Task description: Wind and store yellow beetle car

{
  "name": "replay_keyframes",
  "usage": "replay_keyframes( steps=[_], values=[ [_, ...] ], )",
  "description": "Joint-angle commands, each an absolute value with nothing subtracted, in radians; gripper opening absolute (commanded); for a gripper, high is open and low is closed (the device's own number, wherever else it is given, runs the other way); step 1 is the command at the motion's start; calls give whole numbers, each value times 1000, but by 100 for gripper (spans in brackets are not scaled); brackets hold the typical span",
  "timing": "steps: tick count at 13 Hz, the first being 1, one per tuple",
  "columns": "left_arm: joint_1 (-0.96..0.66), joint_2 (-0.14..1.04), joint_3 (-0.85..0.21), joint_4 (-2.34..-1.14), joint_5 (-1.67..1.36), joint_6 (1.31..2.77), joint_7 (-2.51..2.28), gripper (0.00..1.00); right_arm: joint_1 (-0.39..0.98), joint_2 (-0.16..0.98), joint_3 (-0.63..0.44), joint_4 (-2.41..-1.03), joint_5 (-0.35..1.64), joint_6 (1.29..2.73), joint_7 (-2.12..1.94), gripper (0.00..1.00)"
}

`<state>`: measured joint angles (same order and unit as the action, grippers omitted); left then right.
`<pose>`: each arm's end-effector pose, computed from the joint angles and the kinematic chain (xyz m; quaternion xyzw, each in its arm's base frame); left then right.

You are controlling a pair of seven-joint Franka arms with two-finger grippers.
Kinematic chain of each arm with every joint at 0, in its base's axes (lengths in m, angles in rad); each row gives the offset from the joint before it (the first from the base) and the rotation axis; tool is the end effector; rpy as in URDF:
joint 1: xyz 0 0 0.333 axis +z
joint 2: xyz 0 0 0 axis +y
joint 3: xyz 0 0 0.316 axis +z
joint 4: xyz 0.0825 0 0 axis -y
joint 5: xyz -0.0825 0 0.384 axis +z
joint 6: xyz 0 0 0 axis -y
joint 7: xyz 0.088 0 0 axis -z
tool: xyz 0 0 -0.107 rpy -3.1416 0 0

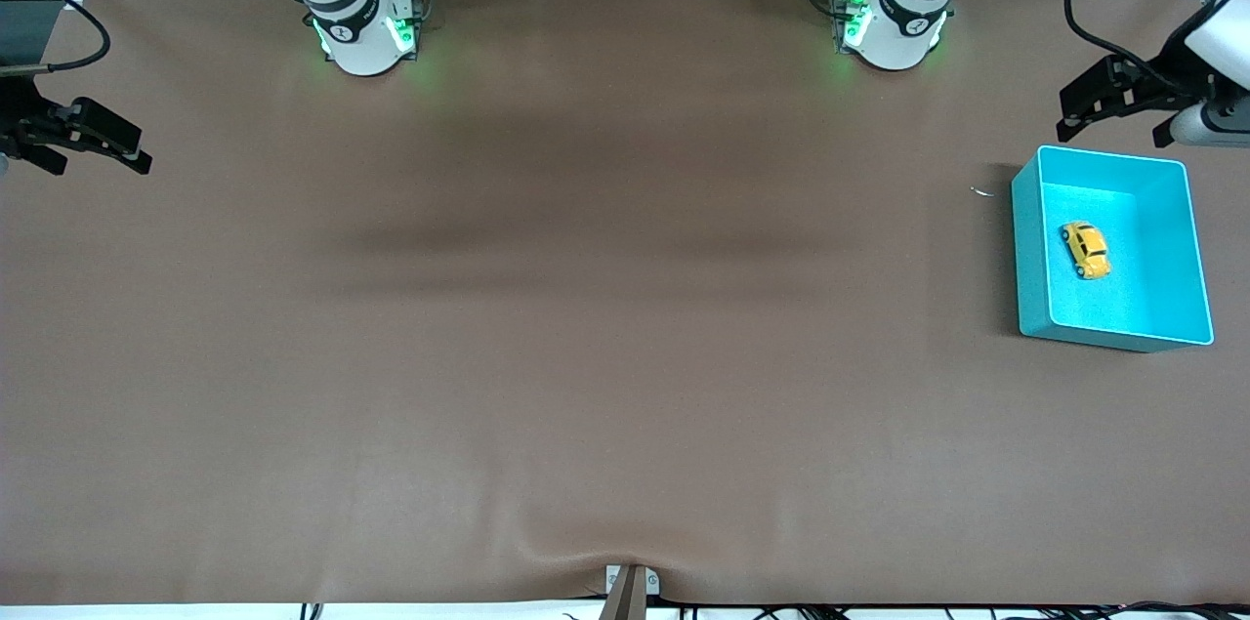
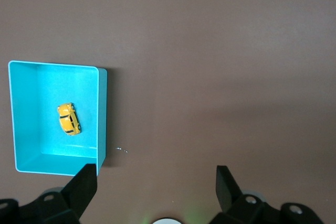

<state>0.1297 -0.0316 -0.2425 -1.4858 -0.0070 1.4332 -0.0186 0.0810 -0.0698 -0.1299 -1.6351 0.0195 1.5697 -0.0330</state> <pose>0.5266 -0.0630 0.6687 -0.9988 0.0474 0.0109 0.0010 0.5318 -0.0265 0.6317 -0.9999 0.0078 -0.0025 0.0142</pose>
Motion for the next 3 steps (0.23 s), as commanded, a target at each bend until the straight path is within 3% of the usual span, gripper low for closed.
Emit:
replay_keyframes(
  steps=[1,3],
  values=[
    [110,-51,-230,-1497,-23,1404,0,100,64,-72,-118,-1635,32,1577,-23,100],
    [112,-51,-230,-1497,-21,1404,2,100,64,-71,-118,-1637,32,1583,-23,100]
  ],
)
